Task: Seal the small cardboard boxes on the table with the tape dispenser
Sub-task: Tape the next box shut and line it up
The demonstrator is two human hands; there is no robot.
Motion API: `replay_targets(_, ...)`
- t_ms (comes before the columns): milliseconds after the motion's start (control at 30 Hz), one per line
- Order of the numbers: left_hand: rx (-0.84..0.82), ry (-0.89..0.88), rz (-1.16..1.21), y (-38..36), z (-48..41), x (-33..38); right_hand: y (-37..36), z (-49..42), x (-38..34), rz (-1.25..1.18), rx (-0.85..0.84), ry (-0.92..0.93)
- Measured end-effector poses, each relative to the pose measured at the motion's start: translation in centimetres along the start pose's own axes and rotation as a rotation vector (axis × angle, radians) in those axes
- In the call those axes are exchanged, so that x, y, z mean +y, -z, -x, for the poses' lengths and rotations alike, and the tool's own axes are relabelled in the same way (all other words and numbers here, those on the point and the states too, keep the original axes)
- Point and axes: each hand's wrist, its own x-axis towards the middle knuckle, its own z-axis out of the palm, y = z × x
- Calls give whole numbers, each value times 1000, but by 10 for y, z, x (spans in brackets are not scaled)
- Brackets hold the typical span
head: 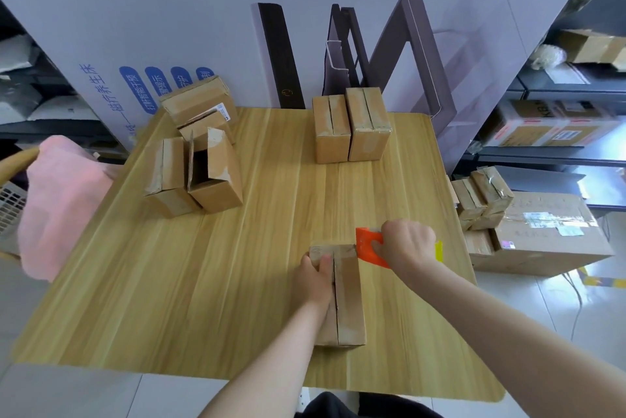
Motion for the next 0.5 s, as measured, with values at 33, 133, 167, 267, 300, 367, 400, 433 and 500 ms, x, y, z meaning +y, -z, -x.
replay_targets(33, -3, 4, 3, 0, -1, -1, -5, 3, -6, 46, -8, 34)
replay_targets(133, -10, 43, 0, 3, -5, 1, -23, 11, -16, 44, -99, 33)
replay_targets(167, -13, 69, 12, 3, -6, 1, -29, 13, -11, -11, -125, -14)
replay_targets(267, -10, 164, 78, 2, -2, 8, -40, 18, 9, -214, -129, -185)
replay_targets(300, -1, 203, 129, -2, 0, 10, -41, 19, 15, -280, -119, -242)
replay_targets(367, 21, 305, 304, -11, 4, 18, -37, 19, 22, -433, -69, -343)
replay_targets(400, 34, 359, 401, -15, 6, 24, -34, 18, 24, -528, -23, -387)
replay_targets(433, 52, 399, 476, -20, 7, 29, -30, 18, 25, -637, 34, -429)
replay_targets(500, 84, 414, 560, -28, 7, 37, -26, 19, 23, -855, 123, -494)
